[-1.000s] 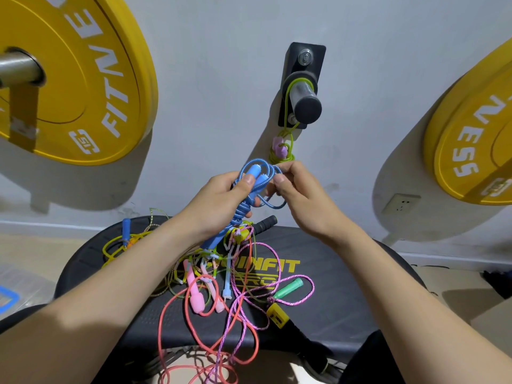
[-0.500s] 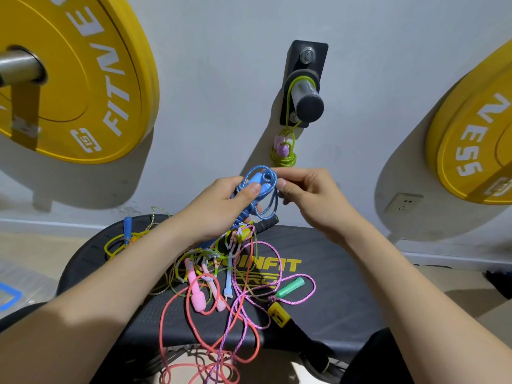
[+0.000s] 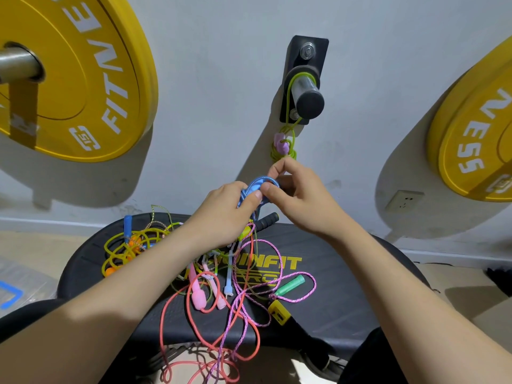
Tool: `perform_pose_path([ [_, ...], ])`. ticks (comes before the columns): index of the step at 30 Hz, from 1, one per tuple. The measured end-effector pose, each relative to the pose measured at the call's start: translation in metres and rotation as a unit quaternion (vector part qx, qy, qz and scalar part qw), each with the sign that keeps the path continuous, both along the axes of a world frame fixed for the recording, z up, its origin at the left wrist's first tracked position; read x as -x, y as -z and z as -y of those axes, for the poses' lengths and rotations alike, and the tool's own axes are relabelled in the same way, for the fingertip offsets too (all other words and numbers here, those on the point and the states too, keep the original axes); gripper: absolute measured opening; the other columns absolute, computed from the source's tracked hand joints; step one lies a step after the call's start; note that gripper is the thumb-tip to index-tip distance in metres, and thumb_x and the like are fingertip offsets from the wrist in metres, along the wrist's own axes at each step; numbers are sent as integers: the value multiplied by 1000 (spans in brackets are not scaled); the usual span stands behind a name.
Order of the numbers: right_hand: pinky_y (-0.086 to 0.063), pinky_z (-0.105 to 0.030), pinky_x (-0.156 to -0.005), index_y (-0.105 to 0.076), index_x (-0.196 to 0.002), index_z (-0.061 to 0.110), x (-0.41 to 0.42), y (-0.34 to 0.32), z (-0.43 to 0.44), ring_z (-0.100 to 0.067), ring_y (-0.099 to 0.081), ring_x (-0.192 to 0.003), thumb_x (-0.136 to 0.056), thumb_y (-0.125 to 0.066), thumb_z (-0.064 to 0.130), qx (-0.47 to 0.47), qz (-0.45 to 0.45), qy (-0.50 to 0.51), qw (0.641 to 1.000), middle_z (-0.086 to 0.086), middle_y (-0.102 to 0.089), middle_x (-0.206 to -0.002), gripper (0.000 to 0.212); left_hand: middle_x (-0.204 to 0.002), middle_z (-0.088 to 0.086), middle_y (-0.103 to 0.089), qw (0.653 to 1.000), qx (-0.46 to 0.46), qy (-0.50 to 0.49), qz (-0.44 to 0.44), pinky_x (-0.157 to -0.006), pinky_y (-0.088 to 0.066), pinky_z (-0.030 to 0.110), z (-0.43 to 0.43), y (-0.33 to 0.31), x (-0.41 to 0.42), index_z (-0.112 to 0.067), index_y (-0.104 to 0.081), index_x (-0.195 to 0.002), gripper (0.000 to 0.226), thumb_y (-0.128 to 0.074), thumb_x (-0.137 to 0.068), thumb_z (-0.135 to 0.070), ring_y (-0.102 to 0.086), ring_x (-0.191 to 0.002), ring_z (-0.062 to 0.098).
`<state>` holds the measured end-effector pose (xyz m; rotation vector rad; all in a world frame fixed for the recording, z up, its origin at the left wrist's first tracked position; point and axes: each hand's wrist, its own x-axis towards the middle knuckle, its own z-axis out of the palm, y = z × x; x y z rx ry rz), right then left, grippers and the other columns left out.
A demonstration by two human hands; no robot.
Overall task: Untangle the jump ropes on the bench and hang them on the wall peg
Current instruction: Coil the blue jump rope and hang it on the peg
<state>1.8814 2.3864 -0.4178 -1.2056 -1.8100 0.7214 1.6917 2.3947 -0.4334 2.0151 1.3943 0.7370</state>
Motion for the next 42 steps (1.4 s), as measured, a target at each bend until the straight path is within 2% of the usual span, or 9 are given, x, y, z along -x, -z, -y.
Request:
perform_pose_path([
  [7,-63,-52,-80,-70,-99,11,1,2,-9,-24,-77,-78,-99,-75,22,22,-11,63,998,-3,-79,-82,12,-66,-14,-64,999,-17,-43,22,-57,-36,27,-1,4,-5,-27,-60,-94,24,-49,-109,-43,-57,-68,1],
  [10,-53,-28,-62,-75,-95,15,-1,1,-11,-4,-65,-62,-99,-74,24,4,-1,86,996,8,-73,-80,10,-75,-11,-67,999,-18,-42,27,-62,-41,32,-1,2,-5,-25,-61,-100,24,-49,-109,-44,-62,-76,9],
  [12,-41,-18,-67,-75,-96,19,-1,1,-11,2,-55,-72,-100,-72,29,-42,80,116,989,6,-67,-94,11,-82,-8,-71,998,-10,-42,35,-71,-51,37,-2,2,-6,-24,-62,-103,25,-49,-109,-44,-66,-82,14],
  [15,-45,-30,-75,-69,-99,13,5,1,-8,-7,-53,-82,-100,-69,18,-124,142,120,975,2,-66,-96,5,-89,-1,-72,998,2,-58,33,-78,-54,42,-3,3,-8,-22,-63,-103,28,-48,-108,-45,-68,-88,21],
  [19,-48,-36,-71,-56,-105,17,12,0,-6,-14,-53,-81,-92,-67,0,-179,166,86,966,10,-58,-89,24,-85,-1,-66,997,-1,-79,12,-62,-40,33,-6,7,-8,-22,-59,-98,27,-48,-108,-44,-62,-84,21],
  [22,-45,-17,-65,-59,-104,18,11,-1,-6,-7,-59,-71,-90,-70,3,-124,81,84,985,13,-63,-81,23,-86,-4,-62,997,-19,-78,-15,-65,-39,36,-7,8,-5,-22,-58,-103,27,-49,-107,-47,-59,-88,24],
  [27,-59,-36,-70,-74,-98,5,-4,-7,-11,-18,-69,-67,-100,-57,1,11,-60,95,994,-7,-74,-74,18,-96,0,-67,995,-56,-65,-54,-80,-52,45,-2,10,-3,-23,-55,-110,30,-47,-107,-52,-59,-95,32],
  [33,-65,-34,-73,-77,-94,2,-15,-3,-9,-21,-76,-70,-90,-84,11,115,-109,79,984,-17,-78,-77,12,-105,-1,-68,977,-143,-64,-145,-66,-42,40,7,7,-5,-25,-50,-118,28,-45,-108,-50,-62,-94,32],
  [42,-46,-27,-62,-74,-80,17,-17,-2,-7,-10,-55,-58,-92,-79,23,6,140,94,986,3,-69,-66,14,-105,0,-65,967,-171,-60,-179,-69,-48,41,7,9,-11,-23,-50,-118,30,-48,-107,-51,-61,-94,32],
])
